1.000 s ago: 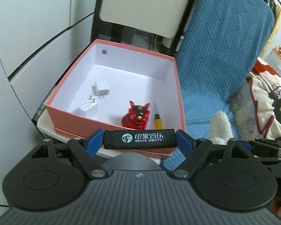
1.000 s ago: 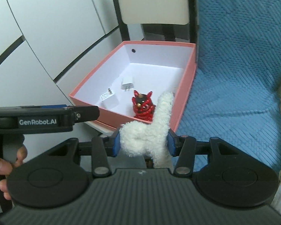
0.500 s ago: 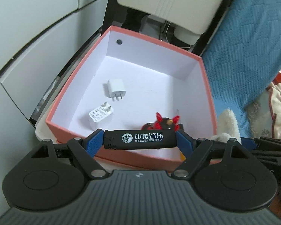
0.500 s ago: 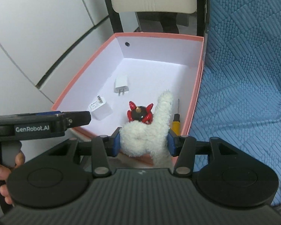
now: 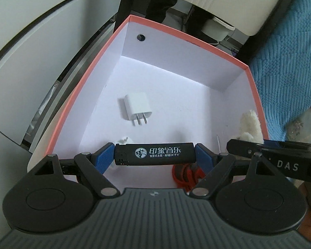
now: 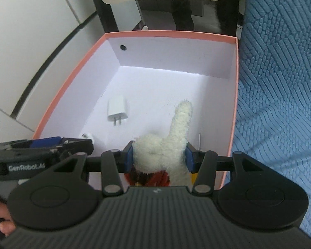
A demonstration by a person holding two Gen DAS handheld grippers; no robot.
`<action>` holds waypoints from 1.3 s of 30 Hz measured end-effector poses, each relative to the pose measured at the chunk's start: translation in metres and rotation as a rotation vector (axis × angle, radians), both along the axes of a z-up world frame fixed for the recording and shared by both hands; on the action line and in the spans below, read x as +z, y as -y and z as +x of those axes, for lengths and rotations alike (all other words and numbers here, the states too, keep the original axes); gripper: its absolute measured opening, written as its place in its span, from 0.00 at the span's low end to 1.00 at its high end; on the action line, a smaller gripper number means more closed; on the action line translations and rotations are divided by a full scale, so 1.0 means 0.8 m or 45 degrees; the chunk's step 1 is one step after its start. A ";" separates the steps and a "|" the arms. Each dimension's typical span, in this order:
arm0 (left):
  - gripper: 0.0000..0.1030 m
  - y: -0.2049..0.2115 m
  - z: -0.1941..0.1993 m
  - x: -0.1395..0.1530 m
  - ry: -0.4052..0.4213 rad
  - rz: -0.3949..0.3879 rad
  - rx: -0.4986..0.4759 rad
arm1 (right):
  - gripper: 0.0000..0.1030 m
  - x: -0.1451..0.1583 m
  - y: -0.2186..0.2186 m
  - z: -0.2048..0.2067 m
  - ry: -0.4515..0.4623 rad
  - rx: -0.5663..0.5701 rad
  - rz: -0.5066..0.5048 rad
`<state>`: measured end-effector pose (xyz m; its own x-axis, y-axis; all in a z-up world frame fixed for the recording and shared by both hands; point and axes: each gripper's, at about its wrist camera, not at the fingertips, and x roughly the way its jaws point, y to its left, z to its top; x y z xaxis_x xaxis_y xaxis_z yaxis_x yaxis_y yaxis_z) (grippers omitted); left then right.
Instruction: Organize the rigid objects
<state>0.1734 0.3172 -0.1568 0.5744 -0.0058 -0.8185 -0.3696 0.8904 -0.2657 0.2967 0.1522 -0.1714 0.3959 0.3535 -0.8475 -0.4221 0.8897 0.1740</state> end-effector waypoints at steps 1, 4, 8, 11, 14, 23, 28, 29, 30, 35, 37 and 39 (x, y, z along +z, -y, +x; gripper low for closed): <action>0.84 -0.004 0.004 -0.003 -0.002 -0.008 0.003 | 0.50 -0.004 -0.003 0.005 -0.003 0.002 -0.002; 0.84 -0.010 0.012 -0.011 -0.011 -0.025 0.005 | 0.50 -0.018 -0.009 0.017 -0.015 -0.001 -0.024; 0.84 -0.014 0.018 -0.017 -0.019 -0.027 0.003 | 0.50 -0.031 -0.014 0.025 -0.024 -0.009 -0.032; 0.85 -0.016 0.019 -0.018 -0.032 -0.027 0.005 | 0.51 -0.033 -0.016 0.027 -0.025 -0.009 -0.039; 0.91 -0.015 0.019 -0.017 -0.039 -0.044 -0.008 | 0.61 -0.032 -0.016 0.026 -0.033 0.012 -0.022; 0.95 0.001 -0.004 0.021 0.021 0.019 -0.012 | 0.82 0.002 0.006 -0.004 0.075 -0.044 0.017; 0.94 0.012 -0.029 0.056 0.072 0.057 -0.001 | 0.82 0.033 0.030 -0.034 0.150 -0.079 0.059; 0.95 0.014 -0.034 0.062 0.081 0.063 0.003 | 0.82 0.040 0.034 -0.042 0.165 -0.083 0.069; 0.95 0.016 -0.040 0.068 0.090 0.068 0.005 | 0.82 0.046 0.039 -0.050 0.178 -0.087 0.080; 0.94 0.032 -0.074 0.102 0.146 0.098 0.015 | 0.82 0.070 0.057 -0.090 0.236 -0.099 0.111; 0.94 0.039 -0.090 0.114 0.169 0.105 0.018 | 0.82 0.079 0.066 -0.108 0.254 -0.098 0.125; 0.94 0.047 -0.103 0.123 0.183 0.116 0.020 | 0.82 0.090 0.076 -0.123 0.268 -0.097 0.137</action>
